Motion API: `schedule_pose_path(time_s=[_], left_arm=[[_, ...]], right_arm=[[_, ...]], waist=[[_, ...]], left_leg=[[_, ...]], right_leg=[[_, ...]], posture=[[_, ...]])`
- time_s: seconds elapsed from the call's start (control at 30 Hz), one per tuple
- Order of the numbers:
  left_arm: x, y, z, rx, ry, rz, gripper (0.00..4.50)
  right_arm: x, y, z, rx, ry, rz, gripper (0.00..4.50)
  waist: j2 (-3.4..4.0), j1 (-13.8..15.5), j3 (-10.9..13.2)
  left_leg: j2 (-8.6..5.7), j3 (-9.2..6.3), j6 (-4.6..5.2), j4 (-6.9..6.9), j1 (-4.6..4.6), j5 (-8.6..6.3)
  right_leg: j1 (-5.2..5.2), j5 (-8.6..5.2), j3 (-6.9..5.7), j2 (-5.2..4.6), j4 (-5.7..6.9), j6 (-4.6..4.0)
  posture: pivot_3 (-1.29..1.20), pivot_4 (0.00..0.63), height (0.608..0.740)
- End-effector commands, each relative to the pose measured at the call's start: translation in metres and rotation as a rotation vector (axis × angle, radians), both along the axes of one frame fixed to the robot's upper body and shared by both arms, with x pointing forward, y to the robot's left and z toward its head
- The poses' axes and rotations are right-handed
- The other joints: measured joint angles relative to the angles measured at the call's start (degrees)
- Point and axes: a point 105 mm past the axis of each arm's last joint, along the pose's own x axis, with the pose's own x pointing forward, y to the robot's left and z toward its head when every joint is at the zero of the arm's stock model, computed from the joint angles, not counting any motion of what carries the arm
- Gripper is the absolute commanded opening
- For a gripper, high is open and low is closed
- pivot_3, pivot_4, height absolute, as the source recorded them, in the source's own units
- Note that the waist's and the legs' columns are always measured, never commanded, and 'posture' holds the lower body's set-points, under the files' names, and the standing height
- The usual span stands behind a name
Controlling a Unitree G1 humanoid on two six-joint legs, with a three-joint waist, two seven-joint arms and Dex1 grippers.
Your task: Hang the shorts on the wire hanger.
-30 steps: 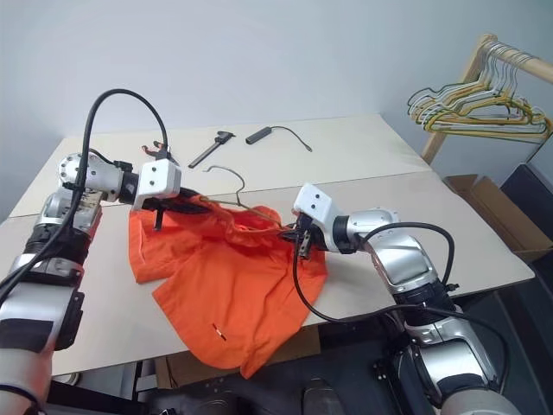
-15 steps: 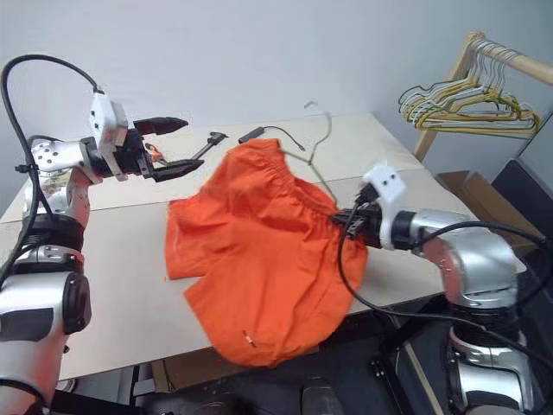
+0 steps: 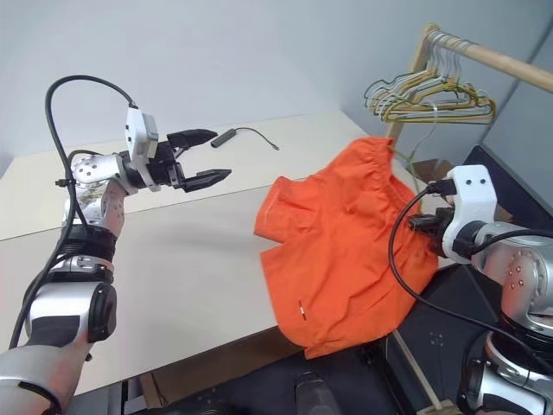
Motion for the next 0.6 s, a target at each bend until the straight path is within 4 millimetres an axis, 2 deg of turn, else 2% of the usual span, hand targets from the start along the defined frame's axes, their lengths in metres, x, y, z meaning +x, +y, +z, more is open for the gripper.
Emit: schedule_pose_path(time_s=[0.03,0.13,0.27,0.5,0.6], left_arm=[[-0.003,-0.005,0.016,-0.009,-0.064,-0.020,4.50],[-0.005,-0.007,0.015,-0.016,-0.060,-0.030,4.50],[-0.010,-0.009,0.010,-0.021,-0.046,-0.045,4.50],[-0.029,-0.007,0.016,-0.134,-0.054,-0.108,4.50],[-0.028,-0.007,0.018,-0.173,-0.037,-0.063,4.50]], right_arm=[[0.003,-0.029,0.029,0.026,-0.126,-0.235,0.12],[0.007,-0.039,0.040,0.113,-0.192,-0.366,0.12],[0.006,-0.057,0.048,0.115,-0.200,-0.545,0.12],[0.012,-0.080,0.061,0.171,-0.160,-0.664,0.12],[0.019,-0.092,0.062,0.171,-0.139,-0.704,0.12]], waist=[[0.03,-1.26,-0.02],[0.10,-2.69,-0.06],[0.30,-3.80,-0.17],[0.71,-4.59,-0.30],[0.83,-4.74,-0.36]], left_leg=[[-0.03,-0.01,0.01,0.00,0.00,0.01],[-0.05,-0.02,0.04,-0.02,0.02,0.02],[-0.04,-0.05,0.05,-0.06,0.03,0.03],[-0.10,-0.03,0.12,-0.07,0.10,0.04],[-0.10,-0.03,0.12,-0.10,0.15,0.04]], right_leg=[[0.01,0.00,0.01,-0.04,0.02,0.02],[0.02,0.02,0.06,-0.08,0.04,0.06],[0.02,0.02,0.07,-0.08,0.06,0.07],[0.09,0.03,0.15,-0.17,0.06,0.14],[0.15,0.02,0.16,-0.16,0.03,0.15]], posture=[[-0.36,0.000,0.740],[-0.36,0.000,0.740],[-0.35,0.000,0.740],[-0.34,0.000,0.740],[-0.32,0.000,0.740]])
